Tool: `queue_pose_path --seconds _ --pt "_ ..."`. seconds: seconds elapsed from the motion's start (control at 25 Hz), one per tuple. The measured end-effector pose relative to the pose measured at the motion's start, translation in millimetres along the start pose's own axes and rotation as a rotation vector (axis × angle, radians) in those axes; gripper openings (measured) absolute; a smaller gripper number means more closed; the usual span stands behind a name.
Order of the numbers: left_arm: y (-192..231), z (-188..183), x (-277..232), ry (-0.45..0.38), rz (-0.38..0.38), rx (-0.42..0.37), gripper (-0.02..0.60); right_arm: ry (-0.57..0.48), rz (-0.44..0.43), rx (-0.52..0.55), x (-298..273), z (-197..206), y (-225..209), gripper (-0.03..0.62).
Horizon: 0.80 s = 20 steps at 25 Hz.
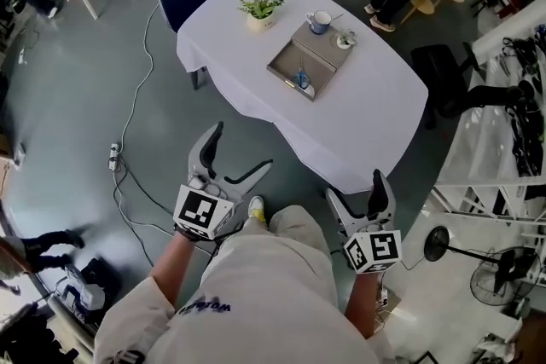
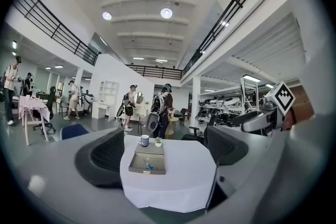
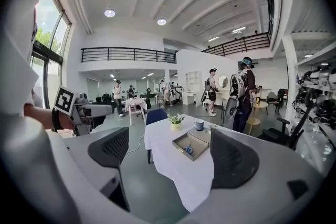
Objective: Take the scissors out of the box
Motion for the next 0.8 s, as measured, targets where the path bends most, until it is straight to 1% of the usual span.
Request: queue_pose_path --seconds 0.16,0.28,0.36,0.52,0.8 --pt "7 -1 -26 0.014 0.010 -0.001 0.494 -0.004 0.015 -0.010 -23 -6 -21 0.477" --pt "16 6 -46 0.044 0.001 -0.001 0.494 -0.007 0.004 -0.011 -49 -7 -35 0.467" --pt "21 6 -62 0.046 -0.006 -0.008 0.491 -0.012 -0.011 -0.011 -66 -8 -46 0.463" --pt "31 10 -95 0.064 -0.043 0.003 0.483 -0.012 -0.037 -0.007 -102 -11 -76 0.457" --pt "45 0 -165 0.099 -0.093 0.006 0.474 -0.005 -0.065 0.027 -157 -23 -138 0.445"
Point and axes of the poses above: the fingertips, and each gripper's own axes: x backward along the fingers, y to its left, z out of its underside, the point moved 10 cm from there along x, backward along the fingers, and after that the axes turned 4 degrees about x, right-handed, at the moved point
